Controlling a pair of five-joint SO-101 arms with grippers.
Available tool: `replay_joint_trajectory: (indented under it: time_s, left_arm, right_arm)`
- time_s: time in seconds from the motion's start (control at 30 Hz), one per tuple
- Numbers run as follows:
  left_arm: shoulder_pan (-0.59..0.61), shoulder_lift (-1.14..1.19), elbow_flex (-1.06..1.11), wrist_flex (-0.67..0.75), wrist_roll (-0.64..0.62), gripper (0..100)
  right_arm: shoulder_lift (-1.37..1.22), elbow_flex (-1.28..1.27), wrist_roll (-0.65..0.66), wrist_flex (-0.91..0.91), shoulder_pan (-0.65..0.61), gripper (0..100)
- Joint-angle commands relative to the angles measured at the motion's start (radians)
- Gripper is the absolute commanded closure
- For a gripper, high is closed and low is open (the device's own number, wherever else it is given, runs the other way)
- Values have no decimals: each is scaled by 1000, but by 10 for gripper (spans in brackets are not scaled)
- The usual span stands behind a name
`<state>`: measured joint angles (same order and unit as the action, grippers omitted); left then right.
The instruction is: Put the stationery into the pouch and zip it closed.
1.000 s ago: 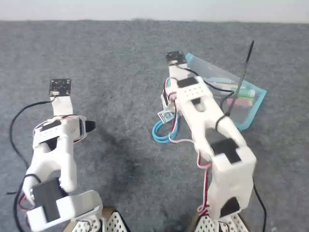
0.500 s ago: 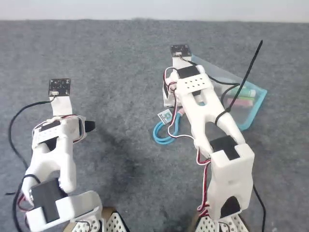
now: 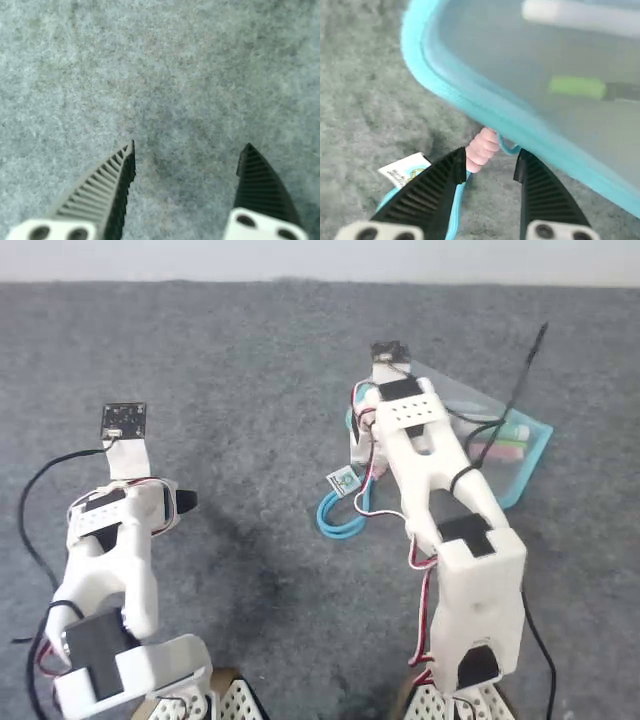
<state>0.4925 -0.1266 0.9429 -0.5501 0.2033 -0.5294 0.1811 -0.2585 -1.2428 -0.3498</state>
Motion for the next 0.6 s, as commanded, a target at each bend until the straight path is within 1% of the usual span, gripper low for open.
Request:
replay_joint_trajectory:
  time_s: [0.0, 0.23, 0.27, 0.33, 0.37, 0.4, 0.47, 0.57]
  left_arm:
    - [0, -3, -56, -14, 5, 687]
    - [2, -3, -56, -14, 5, 687]
    - [2, -3, -56, -14, 5, 687]
    - [2, -3, -56, -14, 5, 687]
    - [2, -3, -56, -14, 5, 687]
    - [2, -3, -56, -14, 5, 687]
    - [2, -3, -56, -14, 5, 687]
    - [2, -3, -56, -14, 5, 687]
  right_arm:
    - [-12, 40, 14, 25, -7, 829]
    - [-65, 35, 14, 28, -44, 839]
    - [-65, 38, 14, 12, -44, 866]
    - [-62, 43, 14, -13, -39, 973]
    - [-47, 44, 15, -27, -38, 998]
    - [-25, 46, 15, -58, -38, 979]
    - [45, 57, 25, -124, -38, 997]
    - [199, 63, 114, -202, -47, 993]
